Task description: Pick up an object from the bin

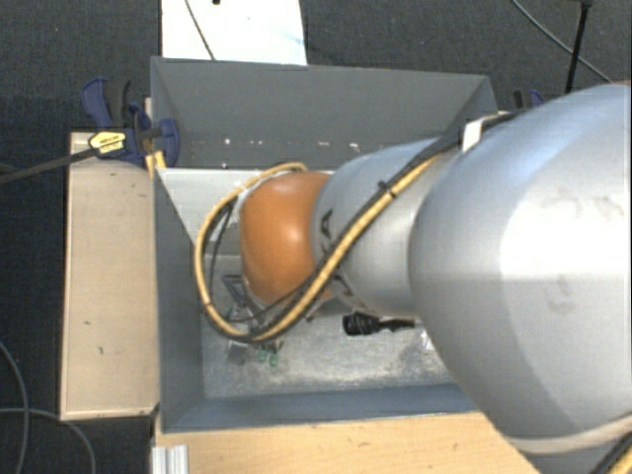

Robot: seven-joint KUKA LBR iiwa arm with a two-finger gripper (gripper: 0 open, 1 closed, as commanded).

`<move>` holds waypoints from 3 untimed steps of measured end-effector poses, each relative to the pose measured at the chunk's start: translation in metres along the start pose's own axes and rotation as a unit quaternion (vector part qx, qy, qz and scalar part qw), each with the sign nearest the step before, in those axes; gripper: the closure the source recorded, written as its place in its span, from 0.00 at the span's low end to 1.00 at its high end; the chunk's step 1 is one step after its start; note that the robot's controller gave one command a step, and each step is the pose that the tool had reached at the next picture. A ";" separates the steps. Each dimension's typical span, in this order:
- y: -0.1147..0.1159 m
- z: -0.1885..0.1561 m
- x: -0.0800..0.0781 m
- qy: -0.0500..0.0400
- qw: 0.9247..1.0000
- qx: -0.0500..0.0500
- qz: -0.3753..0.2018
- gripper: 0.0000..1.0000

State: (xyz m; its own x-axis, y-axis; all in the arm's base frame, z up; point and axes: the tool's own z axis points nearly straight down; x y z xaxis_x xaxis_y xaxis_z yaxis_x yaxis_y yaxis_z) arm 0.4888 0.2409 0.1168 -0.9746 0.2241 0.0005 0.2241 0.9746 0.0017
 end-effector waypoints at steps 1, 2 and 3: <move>-0.005 -0.021 0.005 -0.002 1.000 -0.001 0.001 1.00; 0.008 -0.045 -0.021 -0.003 1.000 -0.001 0.002 1.00; 0.005 -0.044 -0.052 -0.003 1.000 0.000 0.004 1.00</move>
Offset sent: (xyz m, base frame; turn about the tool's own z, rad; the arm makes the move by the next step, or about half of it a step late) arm -0.0060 -0.0043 0.0193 0.0007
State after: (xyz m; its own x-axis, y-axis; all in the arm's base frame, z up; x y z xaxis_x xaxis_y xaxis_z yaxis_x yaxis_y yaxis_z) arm 0.5406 0.2345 0.1603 -0.9729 0.2313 -0.0050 0.2313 0.9729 0.0023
